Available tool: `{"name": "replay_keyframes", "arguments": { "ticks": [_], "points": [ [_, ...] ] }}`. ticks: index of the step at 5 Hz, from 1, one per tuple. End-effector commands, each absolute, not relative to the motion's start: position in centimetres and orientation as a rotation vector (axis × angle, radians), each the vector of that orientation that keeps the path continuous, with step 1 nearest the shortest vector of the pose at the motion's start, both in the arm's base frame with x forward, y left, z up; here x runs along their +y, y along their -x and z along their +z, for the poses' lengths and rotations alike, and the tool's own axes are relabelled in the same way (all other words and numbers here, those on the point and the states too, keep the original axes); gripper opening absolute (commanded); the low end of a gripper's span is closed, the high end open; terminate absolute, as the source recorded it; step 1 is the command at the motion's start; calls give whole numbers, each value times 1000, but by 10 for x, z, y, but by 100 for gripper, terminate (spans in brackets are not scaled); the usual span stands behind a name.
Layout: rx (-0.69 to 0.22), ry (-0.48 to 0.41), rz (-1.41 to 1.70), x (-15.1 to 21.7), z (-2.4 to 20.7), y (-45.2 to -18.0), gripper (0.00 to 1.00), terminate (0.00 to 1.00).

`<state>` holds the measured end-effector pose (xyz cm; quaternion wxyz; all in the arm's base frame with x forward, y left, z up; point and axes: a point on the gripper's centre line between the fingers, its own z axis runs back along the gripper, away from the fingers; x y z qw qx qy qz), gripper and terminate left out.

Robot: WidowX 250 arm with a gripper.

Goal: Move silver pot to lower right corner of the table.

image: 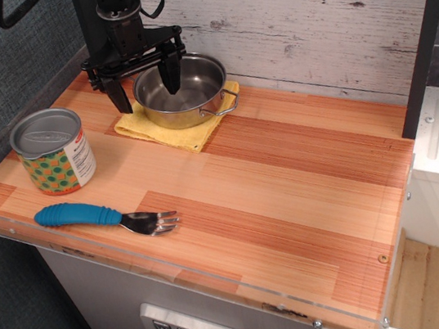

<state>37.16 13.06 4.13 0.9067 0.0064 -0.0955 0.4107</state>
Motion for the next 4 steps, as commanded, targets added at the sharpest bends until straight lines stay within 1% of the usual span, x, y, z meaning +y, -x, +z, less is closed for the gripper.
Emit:
{"name": "replay_keyframes", "arguments": {
  "ticks": [1,2,3,4],
  "points": [
    [-197,-19,827,138,40,-374,0,0],
    [-207,-15,830,138,43,-373,0,0],
    [-228,17,838,140,59,-372,0,0],
    [-219,12,832,141,73,-372,0,0]
  ]
}}
